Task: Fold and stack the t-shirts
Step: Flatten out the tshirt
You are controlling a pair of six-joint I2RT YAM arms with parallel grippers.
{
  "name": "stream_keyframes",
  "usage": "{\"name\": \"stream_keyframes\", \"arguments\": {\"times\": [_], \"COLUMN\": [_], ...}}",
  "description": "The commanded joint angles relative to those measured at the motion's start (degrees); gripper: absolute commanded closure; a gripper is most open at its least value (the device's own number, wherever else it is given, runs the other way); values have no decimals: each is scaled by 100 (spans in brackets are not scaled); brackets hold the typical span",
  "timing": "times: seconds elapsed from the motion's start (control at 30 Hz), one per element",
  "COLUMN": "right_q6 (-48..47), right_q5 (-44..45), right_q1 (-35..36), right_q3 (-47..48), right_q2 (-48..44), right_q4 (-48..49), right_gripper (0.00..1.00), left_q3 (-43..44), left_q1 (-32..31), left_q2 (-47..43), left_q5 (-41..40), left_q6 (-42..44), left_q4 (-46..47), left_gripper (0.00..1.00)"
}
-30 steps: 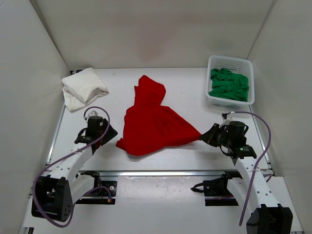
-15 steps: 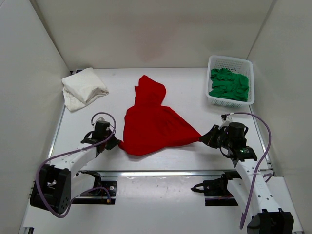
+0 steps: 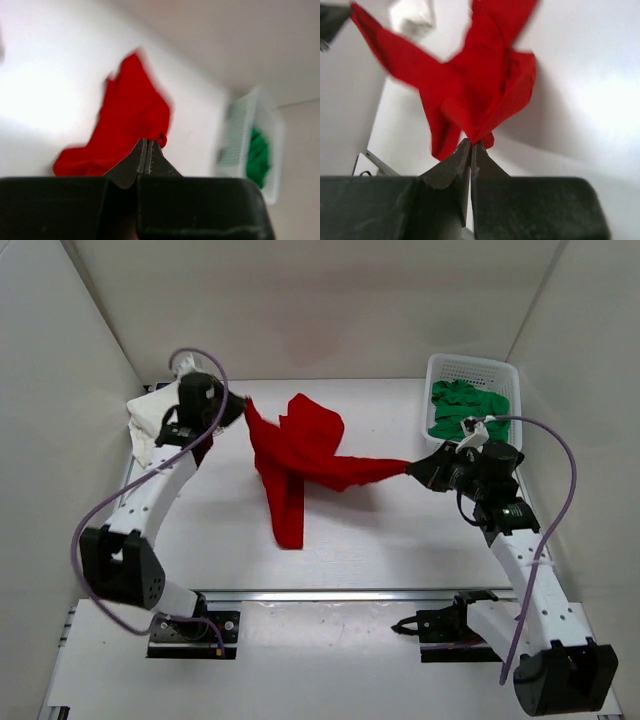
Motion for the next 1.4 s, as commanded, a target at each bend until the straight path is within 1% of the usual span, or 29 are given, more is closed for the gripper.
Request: {"name": "stream_keyframes", "arguments": {"times": [0.0,0.07,0.1,0.13,0.17,0.2,0.23,0.27,0.3,0.4,0.43,0.5,0.53,0.57,0.6,0.63,0.73,0.8,0.83,0.87,0.9,0.97,1.03,1.13,1.17,1.2,1.23,1.3,1.37], "right_q6": [-54,-63,-36,95,331,507,605,771,877,896,800,677,650,563,510,457,378,395,395,386,438,509,605,676,711,694,694,729,747], "right_q5": [118,345,495,557,662,759,821,883,1049,1208,1165,1086,955,884,727,542,172,40,100,171,232,452,540,461,366,313,216,128,22], "right_q1": [379,643,880,1004,1292,1547,1846,1979,2207,2429,2420,2193,2113,1904,1728,1456,1076,1049,1136,1241,1295,1540,1646,1603,1524,1419,1401,1164,1067], "right_q3": [445,-10,-186,-597,-1088,-1267,-1669,-2021,-2181,-2359,-2341,-2324,-2341,-2385,-2437,-2499,-2561,-2579,-2570,-2578,-2579,-2579,-2596,-2675,-2719,-2771,-2763,-2833,-2938], "right_q2": [-495,-1021,-1146,-1486,-1760,-1832,-2015,-2087,-2131,-2088,-2044,-2130,-2114,-2175,-2210,-2228,-2246,-2141,-2045,-2026,-2000,-1912,-1851,-1754,-1719,-1718,-1718,-1727,-1745], "right_q4": [82,-139,-271,-394,-386,-412,-395,-369,-377,-456,-509,-588,-580,-562,-623,-571,-475,-334,-299,-272,-167,-79,122,466,597,703,791,949,1055], "right_gripper": [100,100,100,100,100,100,100,100,100,100,100,100,100,100,99,100,100,100,99,100,100,100,100,100,100,100,100,100,100], "left_q3": [831,10,-291,-903,-1501,-2099,-2383,-2891,-3261,-3817,-3880,-4038,-4082,-4135,-4161,-4188,-4416,-4643,-4654,-4610,-4453,-3936,-3575,-3223,-3021,-2662,-2406,-1703,-1385], "left_q1": [177,378,414,432,354,318,362,423,563,696,731,731,705,705,705,687,723,863,889,759,557,128,-217,-438,-360,-307,-280,-375,-779], "left_q2": [-999,-1762,-2333,-2599,-3072,-3477,-3820,-3954,-4095,-4166,-4184,-4167,-4123,-4105,-4088,-4070,-3948,-3798,-3641,-3395,-3245,-2623,-2199,-1812,-1637,-1331,-927,-242,113], "left_q5": [-499,-676,-911,-1236,-1404,-1632,-1791,-1845,-1819,-1635,-1591,-1599,-1547,-1608,-1652,-1652,-1731,-1478,-1511,-1572,-1808,-2116,-2372,-2294,-1833,-1750,-1618,-1590,-2395], "left_q6": [407,556,566,670,767,698,619,444,199,-110,-172,-313,-305,-261,-269,-243,-172,-77,-6,99,291,809,1152,1619,1916,2258,2453,3399,3641], "left_q4": [36,420,554,564,521,337,170,116,3,-60,-95,-209,-235,-236,-323,-297,-114,342,649,826,793,740,442,38,-259,-462,-1030,-1752,-2169], "left_gripper": [100,100,95,78,69,52,35,26,14,8,10,22,34,40,52,55,53,50,53,66,70,67,67,63,63,63,63,63,66]}}
